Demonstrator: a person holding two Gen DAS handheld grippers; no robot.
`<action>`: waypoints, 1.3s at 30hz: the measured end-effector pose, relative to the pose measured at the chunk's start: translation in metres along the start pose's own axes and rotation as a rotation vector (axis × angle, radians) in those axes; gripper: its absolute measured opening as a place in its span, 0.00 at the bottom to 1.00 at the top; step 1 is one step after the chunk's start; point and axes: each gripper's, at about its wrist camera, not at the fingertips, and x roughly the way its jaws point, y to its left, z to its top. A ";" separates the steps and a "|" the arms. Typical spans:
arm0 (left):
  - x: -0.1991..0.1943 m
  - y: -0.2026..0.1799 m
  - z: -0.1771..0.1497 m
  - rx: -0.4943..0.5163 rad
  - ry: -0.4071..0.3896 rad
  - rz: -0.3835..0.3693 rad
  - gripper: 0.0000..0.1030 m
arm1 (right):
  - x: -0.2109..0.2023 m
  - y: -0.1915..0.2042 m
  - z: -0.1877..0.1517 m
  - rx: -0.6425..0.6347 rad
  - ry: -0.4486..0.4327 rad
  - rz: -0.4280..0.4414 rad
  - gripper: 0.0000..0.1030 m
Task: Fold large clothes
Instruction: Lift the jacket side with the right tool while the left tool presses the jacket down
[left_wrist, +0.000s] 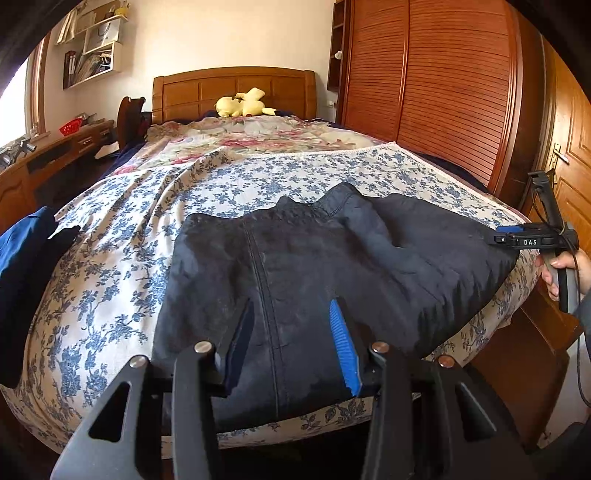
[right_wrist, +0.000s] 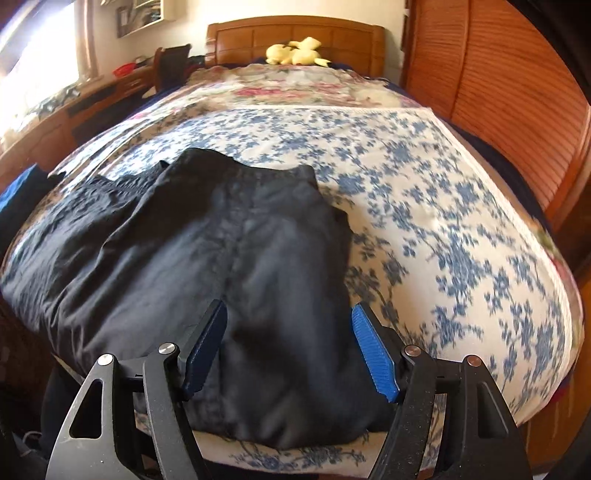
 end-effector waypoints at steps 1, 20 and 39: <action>0.001 -0.002 0.000 0.003 0.001 -0.001 0.40 | 0.000 -0.002 -0.002 0.006 0.004 0.000 0.71; 0.027 -0.044 0.010 0.059 0.020 -0.060 0.40 | 0.016 -0.018 -0.043 0.165 0.042 0.065 0.80; 0.079 -0.090 0.002 0.106 0.114 -0.116 0.40 | 0.019 -0.031 -0.051 0.262 0.030 0.242 0.49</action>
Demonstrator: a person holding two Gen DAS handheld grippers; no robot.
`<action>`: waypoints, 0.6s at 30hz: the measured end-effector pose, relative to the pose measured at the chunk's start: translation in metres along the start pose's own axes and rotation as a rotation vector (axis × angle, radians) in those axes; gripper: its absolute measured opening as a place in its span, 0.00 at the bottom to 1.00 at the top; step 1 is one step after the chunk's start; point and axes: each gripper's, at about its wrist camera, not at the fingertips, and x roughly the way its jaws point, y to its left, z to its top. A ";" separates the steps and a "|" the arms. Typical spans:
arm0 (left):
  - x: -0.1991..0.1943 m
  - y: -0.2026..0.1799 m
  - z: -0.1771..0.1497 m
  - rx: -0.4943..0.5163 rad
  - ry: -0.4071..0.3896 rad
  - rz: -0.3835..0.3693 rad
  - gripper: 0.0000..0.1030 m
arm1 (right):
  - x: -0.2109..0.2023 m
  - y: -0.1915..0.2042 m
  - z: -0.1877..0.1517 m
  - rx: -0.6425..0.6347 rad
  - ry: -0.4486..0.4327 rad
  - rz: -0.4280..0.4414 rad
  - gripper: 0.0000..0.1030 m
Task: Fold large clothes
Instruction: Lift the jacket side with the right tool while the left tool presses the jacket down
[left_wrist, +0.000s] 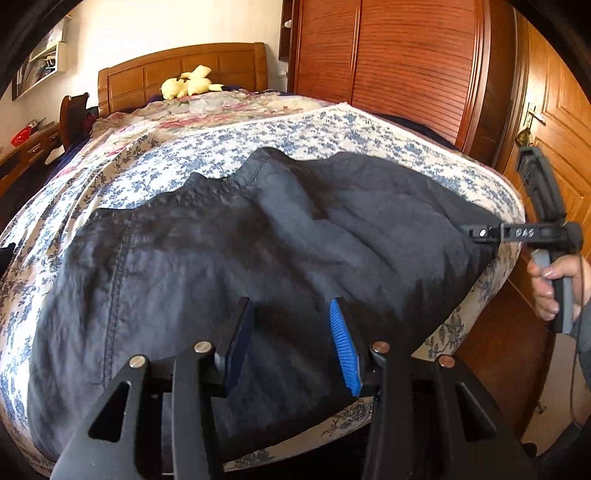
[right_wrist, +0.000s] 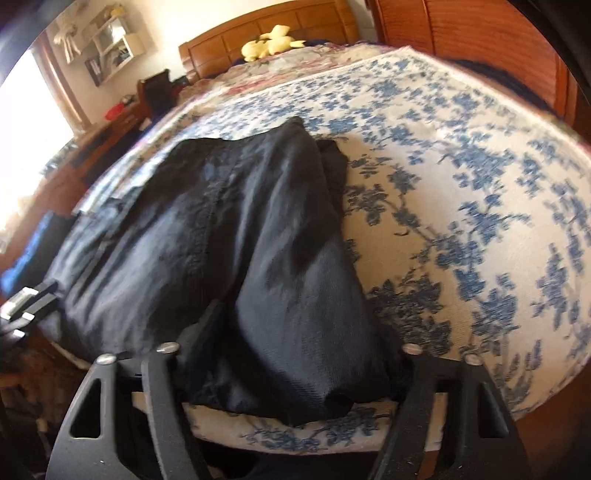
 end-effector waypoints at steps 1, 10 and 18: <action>0.001 0.000 0.000 0.000 0.000 0.002 0.40 | -0.001 0.001 0.000 -0.001 -0.002 0.012 0.44; -0.013 0.004 -0.002 -0.023 -0.019 -0.001 0.40 | -0.041 0.037 0.019 -0.113 -0.139 0.021 0.15; -0.062 0.030 -0.007 -0.064 -0.097 0.021 0.40 | -0.058 0.087 0.045 -0.180 -0.198 0.066 0.13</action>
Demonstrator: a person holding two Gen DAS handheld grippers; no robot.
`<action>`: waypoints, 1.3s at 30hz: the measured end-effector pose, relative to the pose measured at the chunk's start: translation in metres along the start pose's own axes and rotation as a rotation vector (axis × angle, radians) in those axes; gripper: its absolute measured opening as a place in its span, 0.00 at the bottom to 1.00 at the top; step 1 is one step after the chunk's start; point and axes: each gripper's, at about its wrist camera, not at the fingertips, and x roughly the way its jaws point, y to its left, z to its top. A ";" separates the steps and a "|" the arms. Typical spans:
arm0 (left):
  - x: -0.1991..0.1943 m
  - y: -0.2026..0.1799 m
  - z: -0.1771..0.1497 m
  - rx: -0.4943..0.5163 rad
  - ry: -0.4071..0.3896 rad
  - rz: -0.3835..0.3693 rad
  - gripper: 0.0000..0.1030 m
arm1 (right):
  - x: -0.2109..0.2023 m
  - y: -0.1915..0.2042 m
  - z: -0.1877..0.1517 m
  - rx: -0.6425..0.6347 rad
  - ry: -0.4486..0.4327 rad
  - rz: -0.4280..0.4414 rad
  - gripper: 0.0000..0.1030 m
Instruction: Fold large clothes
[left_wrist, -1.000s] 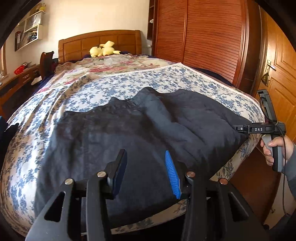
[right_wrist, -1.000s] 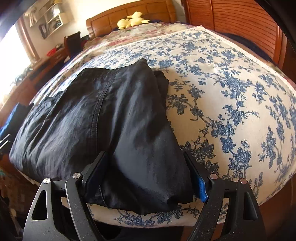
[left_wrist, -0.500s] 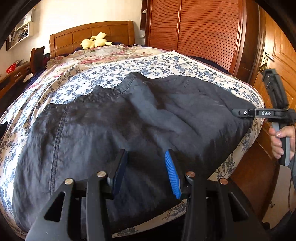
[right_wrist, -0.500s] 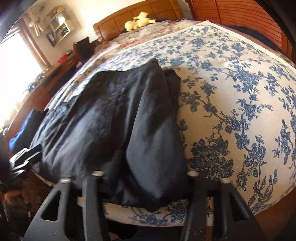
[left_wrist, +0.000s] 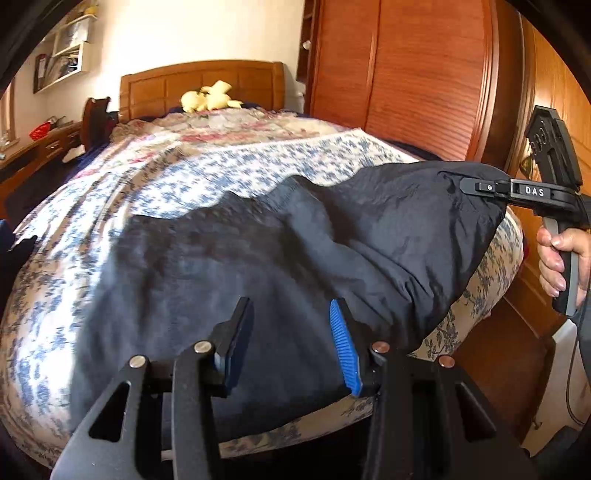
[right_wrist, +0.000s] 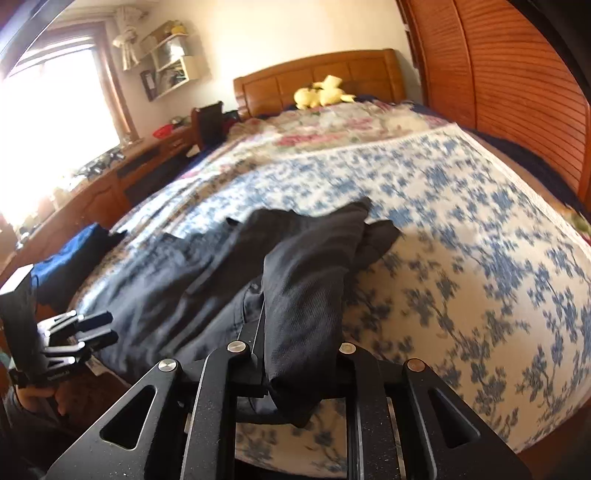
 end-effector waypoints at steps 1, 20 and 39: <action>-0.008 0.006 0.000 -0.009 -0.013 0.006 0.40 | 0.000 0.005 0.005 -0.003 -0.004 0.011 0.13; -0.135 0.133 -0.058 -0.170 -0.103 0.238 0.40 | 0.110 0.306 0.035 -0.424 0.109 0.323 0.14; -0.133 0.129 -0.059 -0.170 -0.099 0.215 0.40 | 0.086 0.286 0.037 -0.481 0.106 0.242 0.50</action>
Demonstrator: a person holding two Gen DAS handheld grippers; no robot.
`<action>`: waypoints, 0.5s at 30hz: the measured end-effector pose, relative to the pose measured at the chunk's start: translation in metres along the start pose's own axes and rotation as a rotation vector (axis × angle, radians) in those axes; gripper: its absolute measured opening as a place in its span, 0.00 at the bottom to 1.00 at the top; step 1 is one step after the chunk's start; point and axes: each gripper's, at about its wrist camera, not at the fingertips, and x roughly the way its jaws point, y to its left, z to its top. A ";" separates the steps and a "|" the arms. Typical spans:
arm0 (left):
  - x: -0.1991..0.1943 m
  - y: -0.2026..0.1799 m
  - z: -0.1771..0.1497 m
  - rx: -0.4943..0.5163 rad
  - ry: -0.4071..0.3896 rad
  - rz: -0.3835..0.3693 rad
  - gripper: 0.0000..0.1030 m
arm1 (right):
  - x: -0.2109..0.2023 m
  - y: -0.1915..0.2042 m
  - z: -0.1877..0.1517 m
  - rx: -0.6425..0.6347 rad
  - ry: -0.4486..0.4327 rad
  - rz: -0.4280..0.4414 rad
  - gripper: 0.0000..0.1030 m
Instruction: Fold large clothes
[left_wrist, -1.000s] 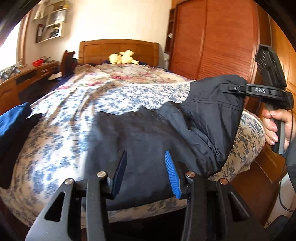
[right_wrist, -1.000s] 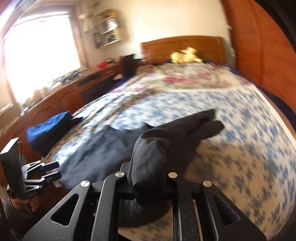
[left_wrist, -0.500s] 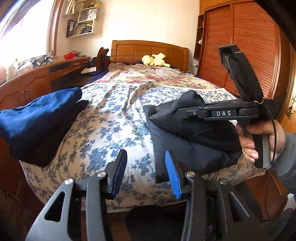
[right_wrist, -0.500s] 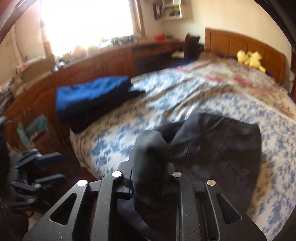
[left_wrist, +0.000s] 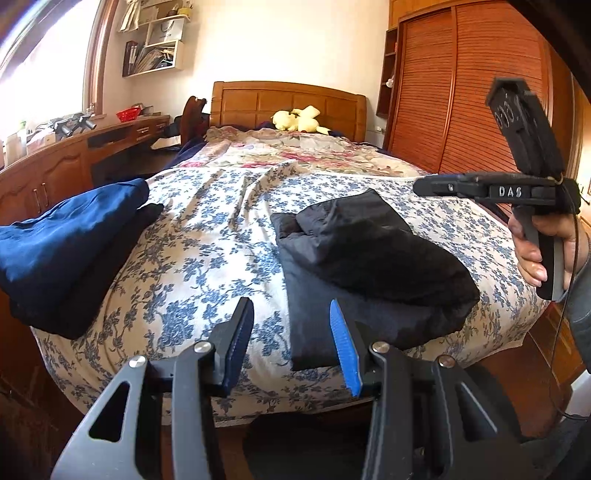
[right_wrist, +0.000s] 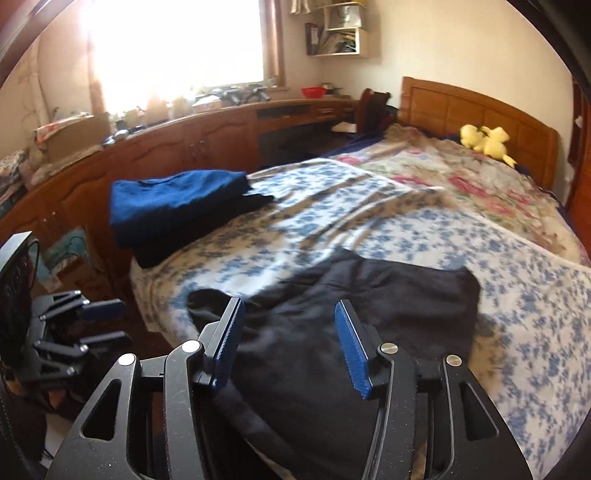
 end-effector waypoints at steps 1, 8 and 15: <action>0.001 -0.002 0.001 0.003 0.001 -0.002 0.40 | -0.001 -0.004 -0.003 0.003 0.007 -0.011 0.50; 0.004 -0.017 0.007 0.031 0.005 -0.014 0.40 | 0.004 -0.042 -0.042 0.076 0.089 -0.073 0.50; 0.002 -0.021 0.013 0.039 -0.013 -0.005 0.40 | 0.007 -0.055 -0.068 0.125 0.128 -0.074 0.50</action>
